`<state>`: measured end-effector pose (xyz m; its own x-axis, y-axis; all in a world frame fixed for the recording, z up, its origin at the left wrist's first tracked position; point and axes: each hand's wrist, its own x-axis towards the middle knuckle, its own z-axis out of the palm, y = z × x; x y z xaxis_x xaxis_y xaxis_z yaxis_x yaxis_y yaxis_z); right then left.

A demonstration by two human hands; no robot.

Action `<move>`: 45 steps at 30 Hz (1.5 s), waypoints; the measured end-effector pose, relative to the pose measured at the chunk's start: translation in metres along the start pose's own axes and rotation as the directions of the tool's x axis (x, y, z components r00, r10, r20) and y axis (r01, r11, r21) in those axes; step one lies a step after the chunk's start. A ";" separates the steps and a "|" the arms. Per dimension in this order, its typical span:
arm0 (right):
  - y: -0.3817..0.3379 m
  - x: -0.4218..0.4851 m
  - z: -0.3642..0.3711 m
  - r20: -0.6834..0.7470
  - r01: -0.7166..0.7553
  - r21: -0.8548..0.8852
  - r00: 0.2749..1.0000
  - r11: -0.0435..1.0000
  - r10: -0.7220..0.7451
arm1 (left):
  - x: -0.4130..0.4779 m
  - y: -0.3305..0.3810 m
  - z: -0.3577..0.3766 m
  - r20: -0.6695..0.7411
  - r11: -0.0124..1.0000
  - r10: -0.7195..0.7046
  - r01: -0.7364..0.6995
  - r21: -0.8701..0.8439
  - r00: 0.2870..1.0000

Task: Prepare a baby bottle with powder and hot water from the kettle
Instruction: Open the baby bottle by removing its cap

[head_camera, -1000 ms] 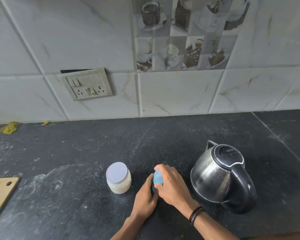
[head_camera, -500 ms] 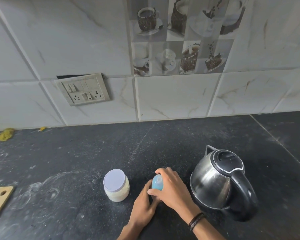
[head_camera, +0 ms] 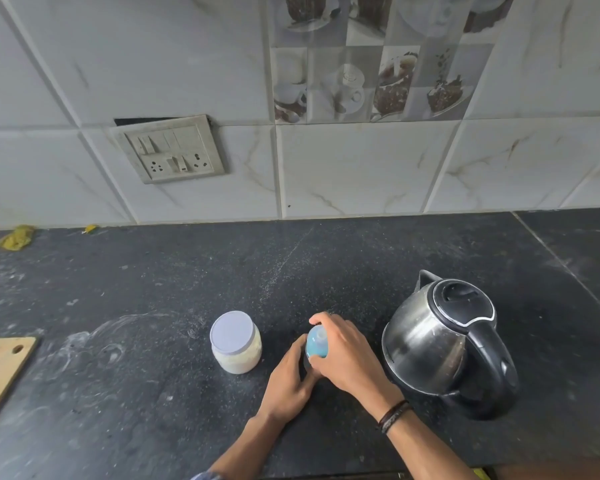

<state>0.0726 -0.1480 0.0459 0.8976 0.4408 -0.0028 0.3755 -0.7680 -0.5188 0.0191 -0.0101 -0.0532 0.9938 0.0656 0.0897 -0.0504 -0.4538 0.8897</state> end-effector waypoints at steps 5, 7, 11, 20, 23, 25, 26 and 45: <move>-0.004 0.002 0.000 -0.038 -0.059 -0.006 0.998 0.998 0.058 | 0.002 0.003 -0.001 -0.032 1.000 0.011 -0.012 -0.022 0.999; -0.006 0.001 0.002 -0.053 -0.065 -0.040 0.997 0.997 0.063 | 0.001 0.003 -0.001 -0.023 1.000 0.015 -0.015 -0.010 1.000; -0.004 0.002 0.000 -0.019 -0.052 -0.026 0.999 0.998 0.051 | 0.001 0.000 -0.001 -0.014 1.000 0.003 -0.003 -0.001 1.000; -0.008 0.001 -0.004 -0.009 -0.024 -0.103 1.000 0.994 0.024 | 0.001 0.001 -0.002 -0.015 1.000 0.008 -0.008 0.004 1.000; -0.007 0.004 -0.007 0.053 -0.009 -0.074 0.999 0.997 0.013 | 0.000 0.002 -0.001 -0.015 1.000 0.000 0.000 -0.010 1.000; -0.007 0.005 -0.012 0.080 -0.014 -0.070 0.997 0.997 0.020 | 0.000 0.004 -0.002 -0.015 1.000 0.002 -0.003 -0.018 1.000; -0.008 0.005 -0.013 0.073 -0.025 -0.078 0.997 0.997 0.031 | 0.000 0.005 -0.002 -0.013 1.000 0.002 -0.003 -0.021 1.000; -0.016 0.003 -0.019 0.110 -0.016 -0.070 0.994 0.997 0.023 | 0.002 0.000 -0.001 -0.013 1.000 0.008 -0.008 -0.003 1.000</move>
<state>0.0738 -0.1427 0.0703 0.8751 0.4715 -0.1091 0.3767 -0.8052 -0.4580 0.0208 -0.0094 -0.0530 0.9920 0.0737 0.1026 -0.0585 -0.4513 0.8905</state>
